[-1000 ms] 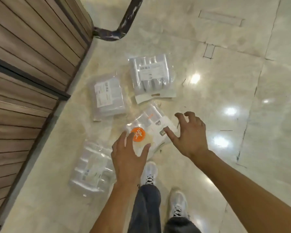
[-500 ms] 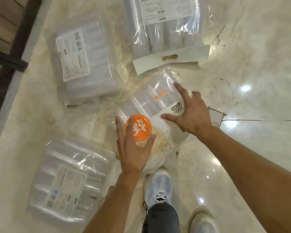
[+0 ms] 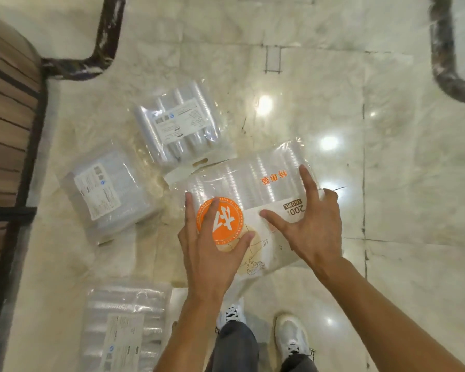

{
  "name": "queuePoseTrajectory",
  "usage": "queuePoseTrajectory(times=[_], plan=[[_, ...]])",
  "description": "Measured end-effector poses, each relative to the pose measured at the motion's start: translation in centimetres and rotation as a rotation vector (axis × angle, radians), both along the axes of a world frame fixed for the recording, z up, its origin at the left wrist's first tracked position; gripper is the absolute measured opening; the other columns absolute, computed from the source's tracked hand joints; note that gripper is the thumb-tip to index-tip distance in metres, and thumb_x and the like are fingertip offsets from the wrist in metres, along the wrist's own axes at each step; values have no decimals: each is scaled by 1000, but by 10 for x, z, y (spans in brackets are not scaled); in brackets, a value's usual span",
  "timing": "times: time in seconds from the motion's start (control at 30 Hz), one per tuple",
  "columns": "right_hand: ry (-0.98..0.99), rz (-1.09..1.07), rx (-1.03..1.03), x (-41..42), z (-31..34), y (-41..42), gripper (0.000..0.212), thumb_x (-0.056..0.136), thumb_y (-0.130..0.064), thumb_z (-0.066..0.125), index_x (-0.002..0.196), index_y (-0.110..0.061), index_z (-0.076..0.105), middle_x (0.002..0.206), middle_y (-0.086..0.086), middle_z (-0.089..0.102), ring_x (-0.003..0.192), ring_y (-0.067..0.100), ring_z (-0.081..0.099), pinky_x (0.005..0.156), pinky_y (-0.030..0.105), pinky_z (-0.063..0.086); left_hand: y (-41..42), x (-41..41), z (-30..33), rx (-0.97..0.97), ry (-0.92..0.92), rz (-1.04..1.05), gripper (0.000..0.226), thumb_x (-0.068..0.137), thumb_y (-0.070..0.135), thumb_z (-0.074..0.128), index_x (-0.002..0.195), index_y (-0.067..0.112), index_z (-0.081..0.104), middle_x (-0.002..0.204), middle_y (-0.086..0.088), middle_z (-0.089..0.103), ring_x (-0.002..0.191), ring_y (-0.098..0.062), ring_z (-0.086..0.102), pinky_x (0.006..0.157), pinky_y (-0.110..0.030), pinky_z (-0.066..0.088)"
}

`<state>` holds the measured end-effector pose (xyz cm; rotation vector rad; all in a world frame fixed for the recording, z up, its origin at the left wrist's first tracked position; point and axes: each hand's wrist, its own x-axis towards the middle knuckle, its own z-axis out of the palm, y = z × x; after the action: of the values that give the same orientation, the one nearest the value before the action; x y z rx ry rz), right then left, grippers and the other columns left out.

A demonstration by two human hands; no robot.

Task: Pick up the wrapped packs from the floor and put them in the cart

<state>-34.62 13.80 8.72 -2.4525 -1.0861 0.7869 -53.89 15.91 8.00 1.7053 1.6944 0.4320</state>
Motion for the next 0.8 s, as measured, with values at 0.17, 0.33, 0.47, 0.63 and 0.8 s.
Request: queuePoseTrajectory(times=[0.17, 0.33, 0.47, 0.63, 0.8], plan=[[-109, -236, 93, 62, 206, -27, 115, 57, -96, 54, 155, -55, 9, 130, 17, 47, 115, 34, 53, 100, 51, 48, 15, 73, 198, 111, -69, -239, 95, 69, 69, 80, 151, 44, 41, 168, 26, -7, 144, -23, 32, 101, -28, 31], [-308, -396, 136, 114, 414, -88, 115, 57, -101, 45, 155, -49, 13, 117, 17, 53, 103, 35, 57, 96, 51, 47, -10, 139, 396, 202, -125, -447, 94, 69, 74, 77, 151, 47, 38, 167, 27, -7, 142, -27, 33, 104, -36, 37], [-436, -541, 135, 136, 545, -181, 113, 60, -101, 47, 155, -46, 18, 109, 18, 54, 98, 37, 58, 91, 48, 47, -66, 183, 525, 245, -153, -640, 91, 71, 78, 72, 150, 49, 37, 167, 25, -3, 141, -27, 34, 100, -32, 36], [-497, -754, 108, 140, 643, -329, 113, 59, -103, 44, 153, -46, 21, 106, 19, 51, 94, 38, 57, 84, 45, 50, -179, 222, 627, 276, -174, -852, 92, 70, 84, 66, 150, 49, 36, 168, 24, 1, 136, -30, 37, 100, -39, 45], [-474, -977, 132, 129, 694, -497, 115, 54, -106, 36, 151, -46, 23, 109, 23, 54, 99, 42, 59, 86, 47, 52, -326, 253, 689, 343, -194, -1074, 87, 70, 84, 65, 146, 49, 41, 168, 20, 6, 132, -34, 44, 100, -43, 46]])
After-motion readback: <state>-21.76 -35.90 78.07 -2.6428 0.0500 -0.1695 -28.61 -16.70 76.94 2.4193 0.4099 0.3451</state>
